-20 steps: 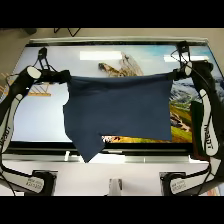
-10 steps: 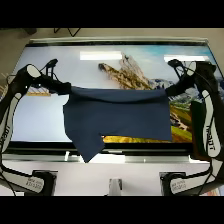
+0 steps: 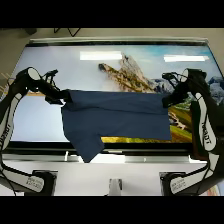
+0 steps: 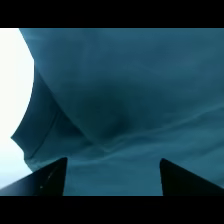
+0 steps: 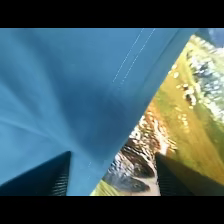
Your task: Fold the shirts.
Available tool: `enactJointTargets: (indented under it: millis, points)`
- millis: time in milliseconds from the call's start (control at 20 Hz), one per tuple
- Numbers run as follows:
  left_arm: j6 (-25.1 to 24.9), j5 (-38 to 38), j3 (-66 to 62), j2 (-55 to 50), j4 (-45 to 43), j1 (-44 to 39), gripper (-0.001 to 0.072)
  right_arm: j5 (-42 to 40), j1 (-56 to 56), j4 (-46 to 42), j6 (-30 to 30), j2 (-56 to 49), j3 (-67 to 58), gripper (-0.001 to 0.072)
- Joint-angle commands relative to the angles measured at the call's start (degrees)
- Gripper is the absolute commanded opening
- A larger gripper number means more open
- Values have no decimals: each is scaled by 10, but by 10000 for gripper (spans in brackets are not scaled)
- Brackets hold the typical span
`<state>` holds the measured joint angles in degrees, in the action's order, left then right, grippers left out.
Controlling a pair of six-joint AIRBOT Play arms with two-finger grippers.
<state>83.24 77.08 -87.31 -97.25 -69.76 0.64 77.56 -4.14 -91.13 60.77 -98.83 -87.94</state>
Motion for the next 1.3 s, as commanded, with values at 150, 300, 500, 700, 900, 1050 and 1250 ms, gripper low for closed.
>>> enactJointTargets:
  millis: [150,300,500,700,900,1050,1250]
  points:
    - [7,127,16,75,1,60,668,120,-83,45,-42,83,-11,522]
    - [0,96,206,179,8,76,665,134,-126,112,-67,130,48,527]
    - [-2,-31,494,312,99,61,663,116,-124,114,-75,183,147,526]
    - [-23,-95,589,338,161,61,661,112,-124,113,-79,210,186,525]
    - [-31,-143,597,334,206,60,595,103,-124,96,-79,228,210,525]
    - [-30,-162,599,333,214,21,596,84,-124,95,-78,237,252,526]
    - [-24,-180,599,306,214,-23,594,75,-125,95,-79,237,313,556]
